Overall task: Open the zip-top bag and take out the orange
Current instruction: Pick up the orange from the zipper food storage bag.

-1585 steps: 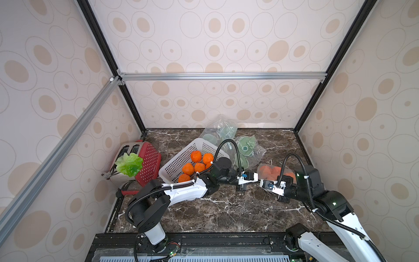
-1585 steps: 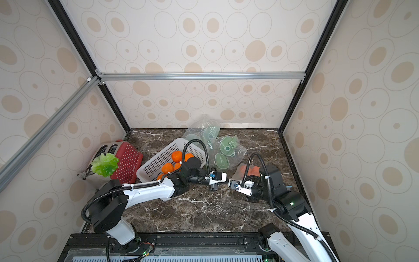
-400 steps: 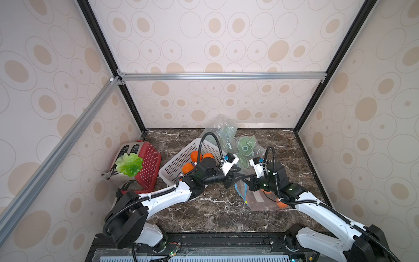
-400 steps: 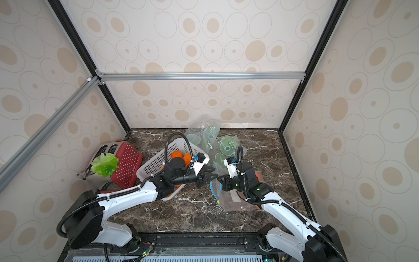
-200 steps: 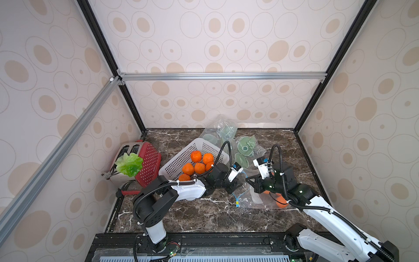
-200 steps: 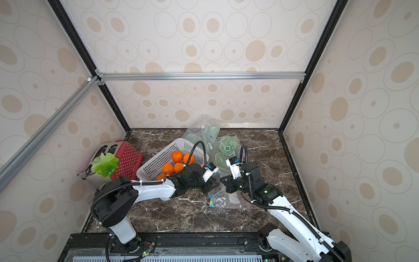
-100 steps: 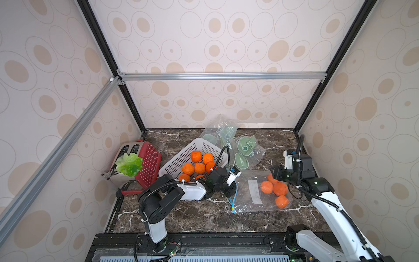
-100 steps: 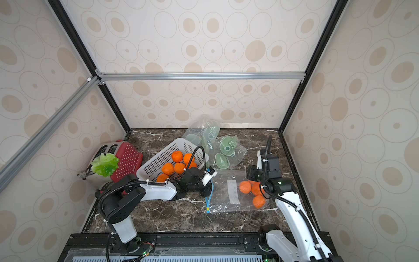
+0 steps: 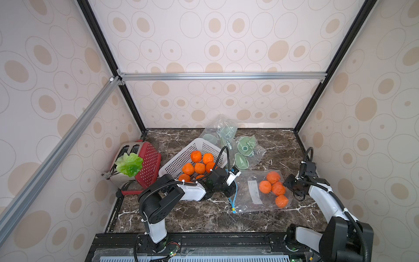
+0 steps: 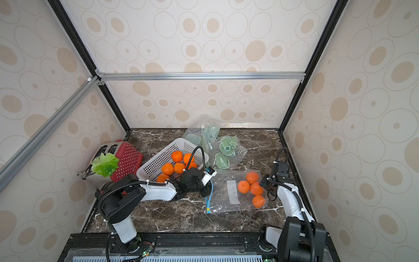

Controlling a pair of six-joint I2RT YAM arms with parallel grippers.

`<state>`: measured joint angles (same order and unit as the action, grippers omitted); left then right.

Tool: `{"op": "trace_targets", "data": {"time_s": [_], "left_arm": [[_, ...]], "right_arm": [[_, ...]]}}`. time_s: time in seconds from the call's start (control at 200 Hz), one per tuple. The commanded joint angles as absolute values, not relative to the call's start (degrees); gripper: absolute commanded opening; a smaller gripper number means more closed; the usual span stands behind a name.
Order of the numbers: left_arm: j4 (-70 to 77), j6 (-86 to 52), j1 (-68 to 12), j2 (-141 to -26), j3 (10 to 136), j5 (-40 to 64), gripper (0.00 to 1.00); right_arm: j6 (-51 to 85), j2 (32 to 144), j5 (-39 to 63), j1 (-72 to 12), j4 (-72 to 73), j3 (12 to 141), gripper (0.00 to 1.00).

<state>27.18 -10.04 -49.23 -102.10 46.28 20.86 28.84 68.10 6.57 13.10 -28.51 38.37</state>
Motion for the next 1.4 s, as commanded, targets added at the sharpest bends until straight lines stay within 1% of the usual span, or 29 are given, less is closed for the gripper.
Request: {"op": "trace_targets", "data": {"time_s": [0.0, 0.075, 0.185, 0.255, 0.325, 0.391, 0.501, 0.556, 0.691, 0.736, 0.831, 0.896, 0.991, 1.026, 1.232, 1.392], "left_arm": [[28.96, -9.79, -49.23, -101.44, 46.14, 21.03, 0.46], [29.04, -9.81, -49.25, -101.61, 46.13, 21.15, 0.46], [29.26, -9.85, -49.31, -102.75, 46.49, 21.27, 0.47], [29.27, -10.12, -49.25, -103.45, 46.95, 21.44, 0.47], [29.27, -10.20, -49.16, -103.93, 47.04, 21.61, 0.47], [29.39, -10.21, -49.22, -104.21, 47.09, 21.48, 0.47], [29.21, -10.25, -49.26, -104.90, 47.49, 21.61, 0.49], [28.85, -10.46, -49.26, -105.54, 47.95, 21.93, 0.51], [30.51, -11.08, -49.27, -106.73, 47.77, 23.26, 0.65], [31.69, -11.18, -49.29, -107.00, 47.37, 23.83, 0.70], [35.68, -10.64, -49.65, -107.06, 46.18, 25.01, 0.77], [37.44, -10.19, -49.84, -107.76, 46.36, 25.14, 0.81], [39.56, -9.97, -50.01, -109.42, 46.97, 25.28, 0.92], [40.65, -9.70, -50.21, -110.07, 47.11, 25.45, 0.94], [44.80, -8.94, -50.80, -112.93, 47.90, 24.02, 0.99], [46.75, -7.30, -51.01, -113.86, 47.46, 19.99, 0.99]], "right_arm": [[28.84, 71.03, 16.91, 13.10, -25.02, 37.13, 0.44], [28.88, 72.56, 21.99, 13.05, -24.33, 36.61, 0.43], [28.86, 71.88, 24.78, 12.21, -22.90, 35.13, 0.45], [28.33, 71.63, 25.05, 11.03, -23.27, 34.98, 0.47], [27.88, 71.76, 24.64, 9.55, -23.25, 34.76, 0.50], [27.67, 72.87, 23.40, 8.82, -23.02, 34.53, 0.49], [27.18, 74.97, 20.09, 8.27, -22.80, 34.66, 0.42], [26.76, 76.22, 18.91, 7.71, -22.50, 34.78, 0.35], [26.95, 77.33, 20.46, 7.30, -20.59, 34.70, 0.12], [27.48, 76.38, 21.33, 7.25, -19.57, 34.32, 0.07], [27.91, 74.35, 23.79, 6.58, -17.90, 33.88, 0.01], [28.21, 73.75, 25.60, 5.79, -16.97, 33.91, 0.00], [28.38, 74.38, 28.32, 3.57, -15.45, 33.93, 0.00], [28.44, 74.98, 28.86, 2.44, -15.21, 33.90, 0.00], [27.27, 78.14, 28.54, -2.56, -14.98, 34.10, 0.00], [25.95, 79.93, 28.55, -4.72, -15.64, 34.45, 0.00]]}}
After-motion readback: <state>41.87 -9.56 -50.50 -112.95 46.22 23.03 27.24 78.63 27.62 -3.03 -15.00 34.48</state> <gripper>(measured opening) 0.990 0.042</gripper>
